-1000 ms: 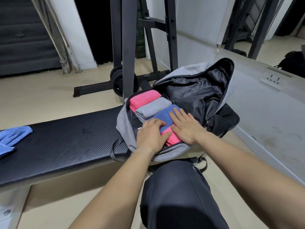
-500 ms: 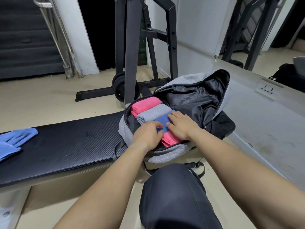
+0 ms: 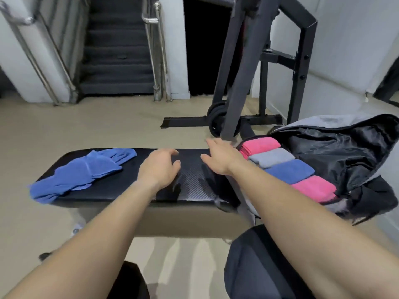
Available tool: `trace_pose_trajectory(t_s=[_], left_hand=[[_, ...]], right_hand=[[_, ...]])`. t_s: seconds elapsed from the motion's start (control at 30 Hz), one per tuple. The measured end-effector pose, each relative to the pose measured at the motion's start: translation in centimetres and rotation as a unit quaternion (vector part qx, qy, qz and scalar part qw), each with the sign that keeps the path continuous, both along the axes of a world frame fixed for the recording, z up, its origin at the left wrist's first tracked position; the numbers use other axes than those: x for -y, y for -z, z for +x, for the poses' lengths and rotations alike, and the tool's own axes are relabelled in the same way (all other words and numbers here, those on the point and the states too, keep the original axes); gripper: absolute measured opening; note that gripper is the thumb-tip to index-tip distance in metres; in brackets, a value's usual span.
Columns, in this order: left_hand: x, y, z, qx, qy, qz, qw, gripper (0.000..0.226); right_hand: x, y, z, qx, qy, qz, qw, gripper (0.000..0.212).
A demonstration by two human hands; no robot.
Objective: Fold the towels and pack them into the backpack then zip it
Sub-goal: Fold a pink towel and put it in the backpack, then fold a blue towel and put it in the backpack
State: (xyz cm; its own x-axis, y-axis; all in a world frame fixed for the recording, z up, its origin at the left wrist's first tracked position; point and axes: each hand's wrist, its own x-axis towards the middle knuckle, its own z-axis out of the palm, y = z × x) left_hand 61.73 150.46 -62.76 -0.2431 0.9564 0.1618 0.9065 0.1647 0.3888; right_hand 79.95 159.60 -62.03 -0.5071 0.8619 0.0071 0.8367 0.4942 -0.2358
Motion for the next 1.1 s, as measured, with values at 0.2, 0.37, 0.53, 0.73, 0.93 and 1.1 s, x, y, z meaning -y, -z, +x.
trace_pose_trajectory(t_s=[0.2, 0.37, 0.53, 0.73, 0.93, 1.1], left_hand=[[3.0, 2.3, -12.2, -0.007, -0.102, -0.016, 0.995, 0.042], [3.7, 5.3, -19.8, -0.061, -0.173, -0.037, 0.982, 0.044], [3.6, 8.6, -24.1, -0.041, -0.186, -0.094, 0.977, 0.045], [2.8, 9.6, -25.1, -0.018, -0.192, -0.029, 0.981, 0.025], [2.8, 9.1, -22.4, 0.003, -0.15, -0.021, 0.988, 0.021], [2.8, 7.7, -16.9, 0.05, -0.047, -0.069, 0.995, 0.01]], right_hand=[[1.7, 1.8, -12.8, 0.023, -0.102, -0.004, 0.994, 0.06], [1.7, 4.1, -21.5, 0.044, -0.167, -0.005, 0.985, 0.064], [0.9, 6.9, -28.0, 0.048, -0.214, -0.004, 0.976, 0.058], [1.0, 9.9, -30.3, 0.045, -0.228, -0.035, 0.972, 0.052], [1.7, 9.5, -25.9, 0.04, -0.211, -0.004, 0.977, 0.037], [2.0, 7.8, -18.9, 0.091, -0.18, -0.02, 0.979, 0.017]])
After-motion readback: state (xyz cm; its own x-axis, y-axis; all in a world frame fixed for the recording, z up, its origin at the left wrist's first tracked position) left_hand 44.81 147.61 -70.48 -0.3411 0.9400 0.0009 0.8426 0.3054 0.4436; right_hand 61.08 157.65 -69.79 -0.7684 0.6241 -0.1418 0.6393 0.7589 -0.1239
